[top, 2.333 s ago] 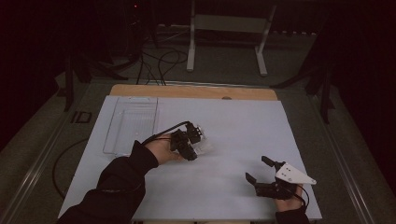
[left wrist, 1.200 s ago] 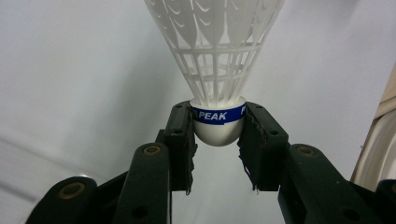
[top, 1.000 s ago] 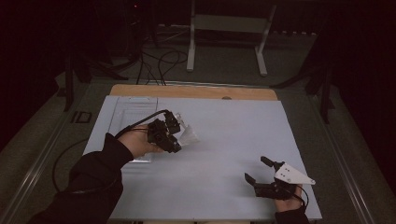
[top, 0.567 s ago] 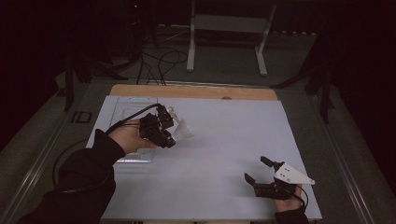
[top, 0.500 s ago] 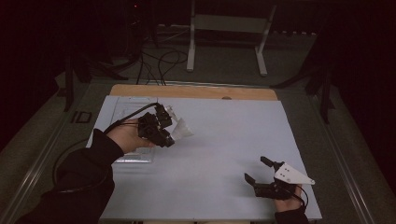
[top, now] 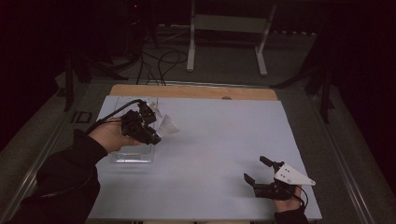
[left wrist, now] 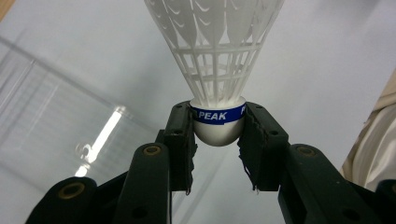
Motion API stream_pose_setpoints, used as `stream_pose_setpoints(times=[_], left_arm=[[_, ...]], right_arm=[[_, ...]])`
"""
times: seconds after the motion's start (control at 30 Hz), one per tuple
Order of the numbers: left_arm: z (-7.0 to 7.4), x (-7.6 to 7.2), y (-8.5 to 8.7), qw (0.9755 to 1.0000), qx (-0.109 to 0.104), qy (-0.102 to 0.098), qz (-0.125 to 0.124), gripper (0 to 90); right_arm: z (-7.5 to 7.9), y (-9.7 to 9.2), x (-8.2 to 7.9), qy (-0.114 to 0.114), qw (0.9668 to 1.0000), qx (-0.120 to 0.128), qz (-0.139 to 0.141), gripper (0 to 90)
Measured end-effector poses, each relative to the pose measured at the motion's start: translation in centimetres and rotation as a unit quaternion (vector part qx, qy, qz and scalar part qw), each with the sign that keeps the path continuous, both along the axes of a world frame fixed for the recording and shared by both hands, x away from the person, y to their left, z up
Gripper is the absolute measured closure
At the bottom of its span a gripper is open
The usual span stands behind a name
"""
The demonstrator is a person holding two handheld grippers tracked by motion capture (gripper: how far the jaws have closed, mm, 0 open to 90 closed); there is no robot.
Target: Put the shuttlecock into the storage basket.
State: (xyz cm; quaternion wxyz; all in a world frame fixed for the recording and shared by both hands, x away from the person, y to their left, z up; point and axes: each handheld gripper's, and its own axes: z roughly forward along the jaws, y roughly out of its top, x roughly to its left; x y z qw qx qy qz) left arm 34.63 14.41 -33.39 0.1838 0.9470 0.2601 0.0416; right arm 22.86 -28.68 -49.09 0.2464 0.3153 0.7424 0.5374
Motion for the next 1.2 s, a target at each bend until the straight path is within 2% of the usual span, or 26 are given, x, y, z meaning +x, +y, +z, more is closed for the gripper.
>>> stream_pose_setpoints(times=[0.33, 0.5, 0.53, 0.57, 0.7, 0.9, 1.2], left_arm=[[-0.3, 0.0, 3.3, 0.9992, 0.004, 0.001, 0.04, 65.7], [-1.0, 0.3, 5.2, 0.9976, 0.019, 0.009, 0.066, 65.7], [-1.0, 0.3, 5.2, 0.9976, 0.019, 0.009, 0.066, 65.7], [-1.2, 0.4, 6.0, 0.9967, 0.015, 0.013, 0.079, 65.7], [-1.3, 0.4, 7.3, 0.9953, 0.015, 0.014, 0.094, 65.7], [-1.3, 0.6, 9.1, 0.9937, 0.009, 0.015, 0.11, 65.7], [-1.5, 0.6, 10.9, 0.9908, 0.009, 0.018, 0.134, 65.7]], right_arm=[[0.1, 0.1, 0.0, -0.004, 1.0, -0.001, 0.001, 12.3], [0.2, 0.1, -0.1, -0.008, 1.0, -0.001, -0.002, 12.2], [0.2, 0.1, -0.1, -0.008, 1.0, -0.001, -0.002, 12.2], [0.2, 0.0, -0.1, -0.008, 1.0, 0.0, -0.003, 12.3], [0.1, 0.1, -0.1, -0.006, 1.0, -0.002, -0.001, 12.3], [0.1, 0.2, -0.1, -0.005, 1.0, -0.004, -0.002, 12.3], [0.1, 0.2, -0.1, -0.004, 1.0, -0.005, -0.002, 12.3]])
